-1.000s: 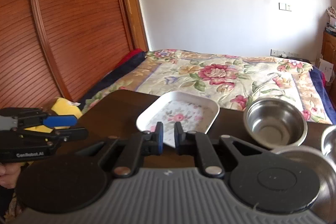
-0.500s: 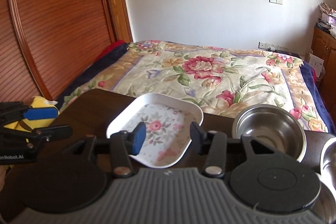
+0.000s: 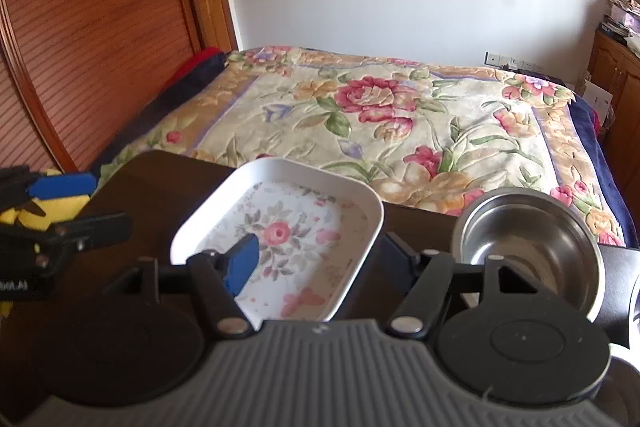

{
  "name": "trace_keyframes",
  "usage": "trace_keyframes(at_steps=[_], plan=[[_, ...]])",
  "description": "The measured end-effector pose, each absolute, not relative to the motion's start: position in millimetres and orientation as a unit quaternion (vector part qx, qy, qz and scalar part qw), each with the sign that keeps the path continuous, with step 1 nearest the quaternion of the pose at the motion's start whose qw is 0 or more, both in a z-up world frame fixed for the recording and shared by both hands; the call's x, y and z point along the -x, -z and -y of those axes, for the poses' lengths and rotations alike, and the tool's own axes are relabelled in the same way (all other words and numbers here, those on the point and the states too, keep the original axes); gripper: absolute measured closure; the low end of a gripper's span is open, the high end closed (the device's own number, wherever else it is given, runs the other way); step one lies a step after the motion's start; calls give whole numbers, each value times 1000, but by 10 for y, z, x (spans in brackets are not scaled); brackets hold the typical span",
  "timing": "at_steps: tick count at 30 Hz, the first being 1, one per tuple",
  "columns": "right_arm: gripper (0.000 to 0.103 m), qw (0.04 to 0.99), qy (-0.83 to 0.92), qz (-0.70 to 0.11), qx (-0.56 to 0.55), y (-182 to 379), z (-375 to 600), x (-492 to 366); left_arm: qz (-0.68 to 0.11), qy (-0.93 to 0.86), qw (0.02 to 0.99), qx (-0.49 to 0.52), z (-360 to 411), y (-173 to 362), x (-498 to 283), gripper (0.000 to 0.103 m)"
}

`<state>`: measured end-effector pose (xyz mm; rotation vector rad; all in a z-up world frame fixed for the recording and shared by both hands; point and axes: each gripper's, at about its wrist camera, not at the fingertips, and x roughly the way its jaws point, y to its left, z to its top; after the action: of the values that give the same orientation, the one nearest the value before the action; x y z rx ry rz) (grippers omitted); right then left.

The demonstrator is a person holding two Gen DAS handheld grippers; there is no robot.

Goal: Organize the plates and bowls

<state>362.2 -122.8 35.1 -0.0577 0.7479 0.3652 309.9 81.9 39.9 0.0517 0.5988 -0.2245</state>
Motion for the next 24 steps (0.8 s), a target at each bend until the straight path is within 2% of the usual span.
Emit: trace_keyframes(at_steps=[4,6,7,16,18,24], plan=[[35,910,-175,-375,32,-308,1194,-3696,-303,113,946,-25,-816,-349,-3238,29],[35,908,-173,-380,32,-289,1196,-3734,-304,114,945,-28,-795,-315,-3291,44],[35,907,-172,-382,31,-276,1198,-3752,-310,116,943,-30,-788,-291,-3330,47],[37,898,-169,-407,20,-180,1214,-3880,-341,127,931,-22,-780,-98,-3609,66],[40,896,-168,-410,19,-170,1225,-3892,-347,130,928,-20,-765,-52,-3659,71],[51,892,-164,-420,19,-123,1248,-3946,-360,131,923,-16,-732,41,-3781,78]])
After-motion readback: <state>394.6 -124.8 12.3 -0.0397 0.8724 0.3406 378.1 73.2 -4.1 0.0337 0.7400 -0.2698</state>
